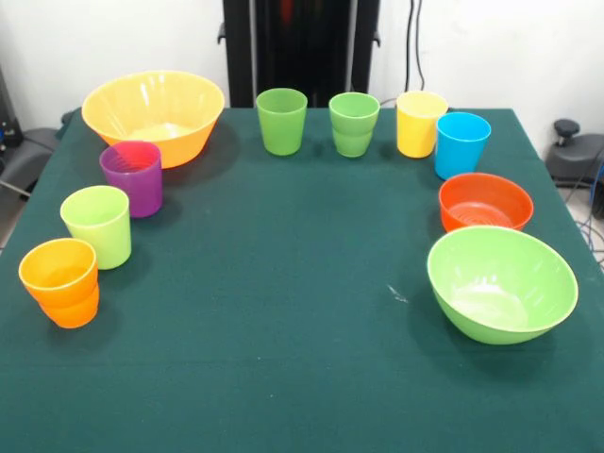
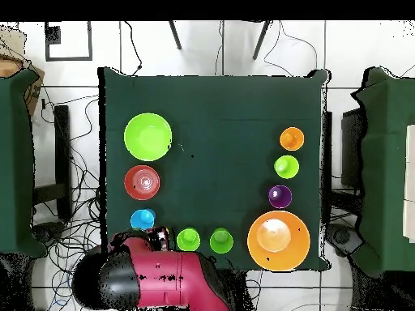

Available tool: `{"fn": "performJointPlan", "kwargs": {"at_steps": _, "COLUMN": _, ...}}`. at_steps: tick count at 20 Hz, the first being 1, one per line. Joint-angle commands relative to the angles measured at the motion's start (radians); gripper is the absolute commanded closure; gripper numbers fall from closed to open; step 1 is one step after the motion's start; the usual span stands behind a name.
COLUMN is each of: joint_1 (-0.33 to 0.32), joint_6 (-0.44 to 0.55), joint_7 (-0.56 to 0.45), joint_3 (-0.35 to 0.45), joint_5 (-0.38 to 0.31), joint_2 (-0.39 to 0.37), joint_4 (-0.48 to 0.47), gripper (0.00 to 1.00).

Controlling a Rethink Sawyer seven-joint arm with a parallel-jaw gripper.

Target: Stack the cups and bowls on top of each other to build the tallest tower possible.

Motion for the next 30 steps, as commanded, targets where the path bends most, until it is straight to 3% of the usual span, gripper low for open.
{"fn": "performJointPlan", "kwargs": {"at_steps": 1, "joint_1": 0.007, "joint_6": 0.091, "joint_7": 0.157, "joint_3": 0.034, "joint_5": -0.026, "joint_2": 0.141, "joint_4": -0.061, "gripper": 0.0}}
{"fn": "performJointPlan", "kwargs": {"at_steps": 12, "joint_1": 0.016, "joint_6": -0.025, "joint_7": 0.17, "joint_3": 0.051, "joint_5": -0.007, "joint_2": 0.345, "joint_4": -0.135, "gripper": 0.0}}
{"fn": "performJointPlan", "kwargs": {"at_steps": 20, "joint_1": 0.037, "joint_6": -0.021, "joint_7": 0.181, "joint_3": 0.04, "joint_5": -0.004, "joint_2": 0.485, "joint_4": -0.264, "gripper": 0.0}}
{"fn": "performJointPlan", "kwargs": {"at_steps": 30, "joint_1": 0.013, "joint_6": -0.072, "joint_7": 0.151, "joint_3": 0.042, "joint_5": -0.017, "joint_2": 0.59, "joint_4": -0.33, "gripper": 0.0}}
